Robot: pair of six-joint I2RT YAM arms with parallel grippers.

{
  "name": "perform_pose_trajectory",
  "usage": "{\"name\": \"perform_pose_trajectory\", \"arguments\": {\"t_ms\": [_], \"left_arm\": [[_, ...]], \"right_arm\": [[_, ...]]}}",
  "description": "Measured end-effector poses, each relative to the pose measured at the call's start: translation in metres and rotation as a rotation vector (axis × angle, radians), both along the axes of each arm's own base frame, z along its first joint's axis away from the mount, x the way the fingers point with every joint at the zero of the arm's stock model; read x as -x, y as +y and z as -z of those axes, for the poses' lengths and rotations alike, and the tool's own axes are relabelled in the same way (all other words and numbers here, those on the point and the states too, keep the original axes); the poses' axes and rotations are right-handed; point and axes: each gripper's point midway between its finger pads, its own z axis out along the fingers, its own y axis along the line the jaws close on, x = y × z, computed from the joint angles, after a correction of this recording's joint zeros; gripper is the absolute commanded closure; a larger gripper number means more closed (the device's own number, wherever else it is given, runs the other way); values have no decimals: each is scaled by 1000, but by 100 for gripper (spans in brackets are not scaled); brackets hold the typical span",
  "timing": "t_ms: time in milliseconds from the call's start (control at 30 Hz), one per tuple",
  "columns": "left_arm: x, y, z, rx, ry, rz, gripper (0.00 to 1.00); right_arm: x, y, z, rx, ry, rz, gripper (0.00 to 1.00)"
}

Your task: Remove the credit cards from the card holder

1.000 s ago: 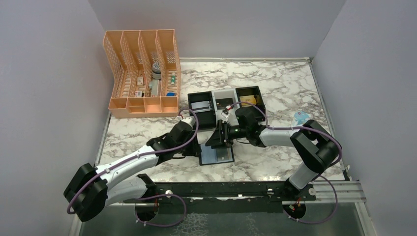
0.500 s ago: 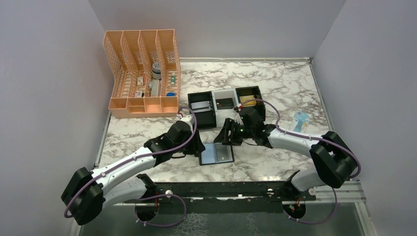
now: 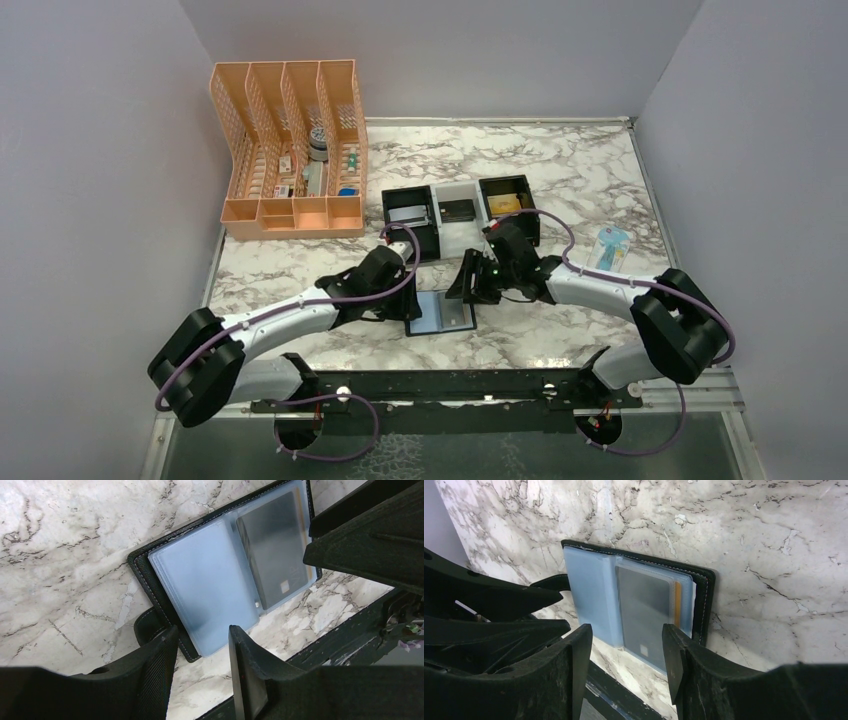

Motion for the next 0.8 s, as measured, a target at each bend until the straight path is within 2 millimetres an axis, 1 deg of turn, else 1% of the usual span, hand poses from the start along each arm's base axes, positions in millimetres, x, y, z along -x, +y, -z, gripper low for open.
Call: {"name": "perform_pose_trajectory", "arguments": {"t_ms": [100, 300, 500, 633, 800], "left_arm": [[1, 0, 2, -9, 2, 6, 56], [3, 2, 11, -37, 21, 15, 64], [7, 2, 19, -60, 38, 28, 72], [9, 2, 20, -66, 38, 32, 74], [9, 1, 20, -68, 35, 34, 75]], "right_arm": [[0, 0, 1, 3, 0, -2, 46], [1, -1, 11, 20, 21, -10, 47], [3, 3, 11, 4, 24, -24, 48], [3, 5, 9, -9, 23, -32, 50], [5, 7, 7, -22, 25, -49, 50]]}}
